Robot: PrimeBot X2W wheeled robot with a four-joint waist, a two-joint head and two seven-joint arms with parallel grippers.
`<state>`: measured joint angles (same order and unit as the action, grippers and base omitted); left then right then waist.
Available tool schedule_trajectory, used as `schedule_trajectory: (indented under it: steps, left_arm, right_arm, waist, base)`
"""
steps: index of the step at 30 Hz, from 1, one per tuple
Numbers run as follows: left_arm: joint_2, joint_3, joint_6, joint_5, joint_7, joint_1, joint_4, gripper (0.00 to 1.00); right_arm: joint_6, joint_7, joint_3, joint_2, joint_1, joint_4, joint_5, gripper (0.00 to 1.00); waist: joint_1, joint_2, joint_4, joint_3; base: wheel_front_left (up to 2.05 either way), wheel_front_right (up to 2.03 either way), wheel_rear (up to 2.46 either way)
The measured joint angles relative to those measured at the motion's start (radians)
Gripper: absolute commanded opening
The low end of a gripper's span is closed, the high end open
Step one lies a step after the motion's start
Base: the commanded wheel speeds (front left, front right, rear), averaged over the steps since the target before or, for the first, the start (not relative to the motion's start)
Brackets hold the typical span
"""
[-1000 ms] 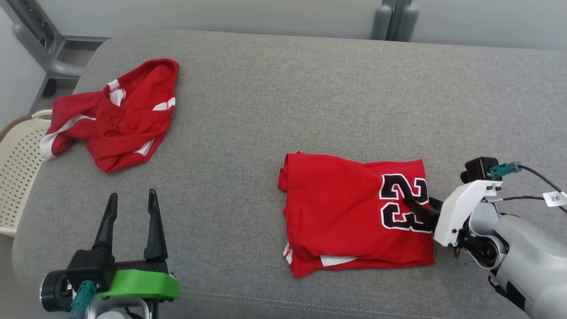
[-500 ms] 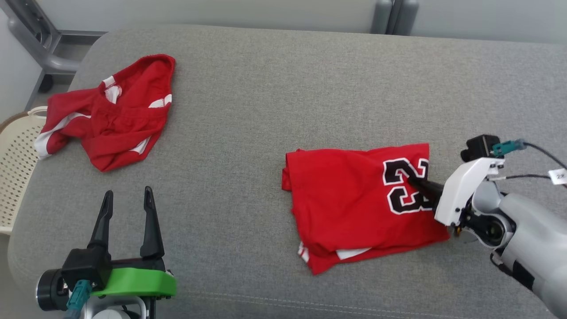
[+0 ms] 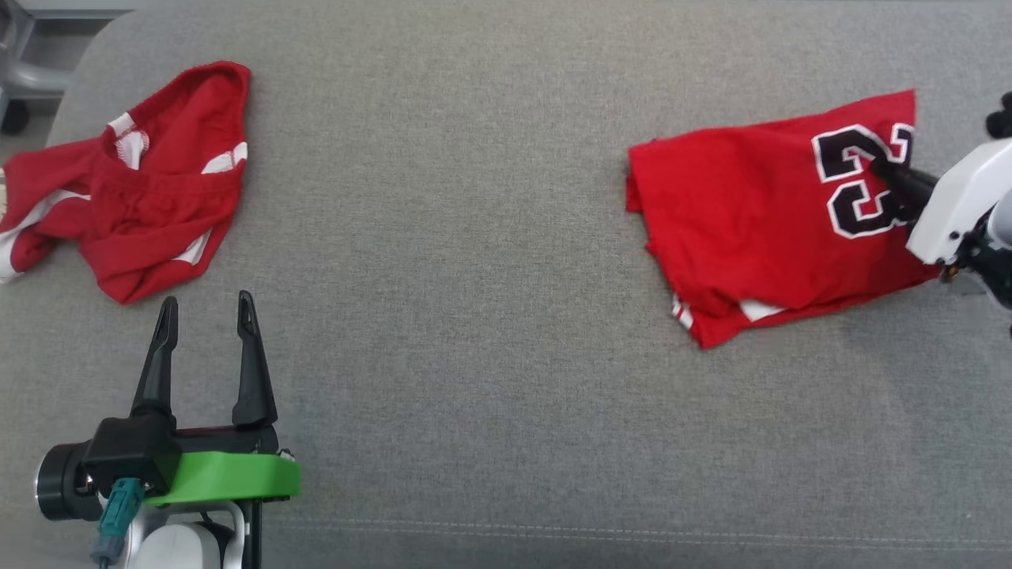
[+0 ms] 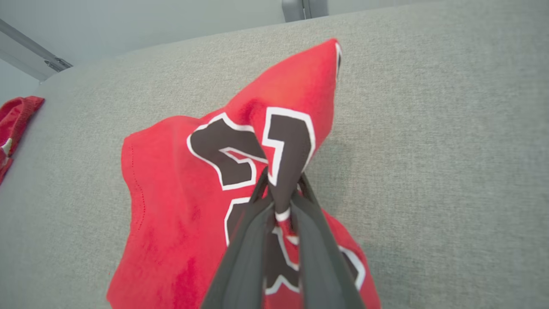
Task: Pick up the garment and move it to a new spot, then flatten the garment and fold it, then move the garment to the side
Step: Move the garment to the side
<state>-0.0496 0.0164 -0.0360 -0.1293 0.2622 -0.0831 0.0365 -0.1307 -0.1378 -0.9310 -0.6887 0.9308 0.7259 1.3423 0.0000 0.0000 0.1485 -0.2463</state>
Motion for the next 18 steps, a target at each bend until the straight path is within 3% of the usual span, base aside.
schedule_trajectory:
  steps: [10, 18]
  left_arm:
    - [-0.009, 0.049, -0.024, 0.042, 0.0, -0.027, -0.033, 1.0]
    - [-0.027, 0.069, -0.03, 0.062, 0.0, -0.029, -0.069, 1.0]
  right_arm:
    - [0.0, -0.029, -0.025, -0.135, 0.156, 0.069, -0.024, 0.0]
    - [0.0, -0.042, -0.046, -0.193, 0.238, 0.115, -0.048, 0.0]
  waist:
    - [0.0001, 0.0, -0.051, -0.116]
    - [0.0001, 0.0, -0.081, -0.166]
  base:
    - [0.0, 0.0, 0.0]
    - [0.0, 0.0, 0.0]
